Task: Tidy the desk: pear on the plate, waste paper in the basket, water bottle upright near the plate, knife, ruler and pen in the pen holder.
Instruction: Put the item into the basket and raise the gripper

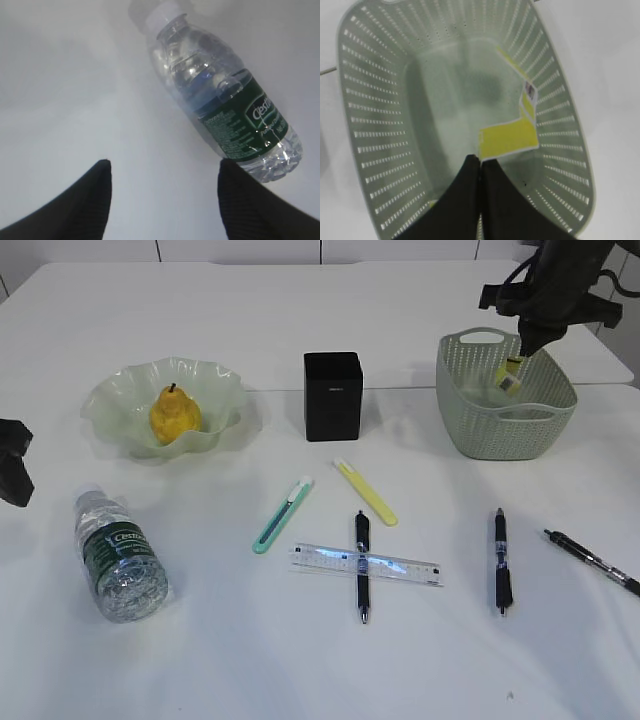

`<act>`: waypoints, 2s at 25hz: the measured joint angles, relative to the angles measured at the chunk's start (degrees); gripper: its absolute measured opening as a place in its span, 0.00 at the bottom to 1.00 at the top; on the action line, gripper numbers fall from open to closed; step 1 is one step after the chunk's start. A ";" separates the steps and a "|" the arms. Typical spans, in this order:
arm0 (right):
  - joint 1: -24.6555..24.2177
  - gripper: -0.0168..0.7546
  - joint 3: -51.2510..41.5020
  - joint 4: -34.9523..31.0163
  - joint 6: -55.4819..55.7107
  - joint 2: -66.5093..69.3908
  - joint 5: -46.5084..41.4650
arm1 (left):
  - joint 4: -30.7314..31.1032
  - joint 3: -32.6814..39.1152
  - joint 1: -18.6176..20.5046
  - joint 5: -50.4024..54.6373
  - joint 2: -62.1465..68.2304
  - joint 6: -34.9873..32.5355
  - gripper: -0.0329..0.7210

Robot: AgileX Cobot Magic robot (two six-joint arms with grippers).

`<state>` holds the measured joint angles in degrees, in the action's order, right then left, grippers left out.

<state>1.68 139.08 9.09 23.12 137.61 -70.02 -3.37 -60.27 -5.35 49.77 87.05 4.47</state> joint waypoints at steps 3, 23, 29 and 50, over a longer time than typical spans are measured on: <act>0.00 0.02 0.00 0.00 0.00 0.59 0.18 | -0.24 0.00 0.00 0.38 0.00 0.00 0.66; 0.12 0.67 1.82 -10.20 -6.03 1.17 -1.40 | -1.06 0.00 0.00 0.59 0.00 0.00 0.66; 1.23 0.67 1.82 -11.50 -8.97 -3.05 -1.52 | -1.06 0.00 0.00 0.59 0.00 0.00 0.66; 10.43 0.66 -31.85 -9.79 -12.87 -24.84 -1.52 | -0.42 0.00 0.00 1.65 0.00 0.00 0.66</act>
<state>12.11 107.23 -0.70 10.25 112.76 -71.54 -3.79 -60.27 -5.35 51.42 87.05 4.47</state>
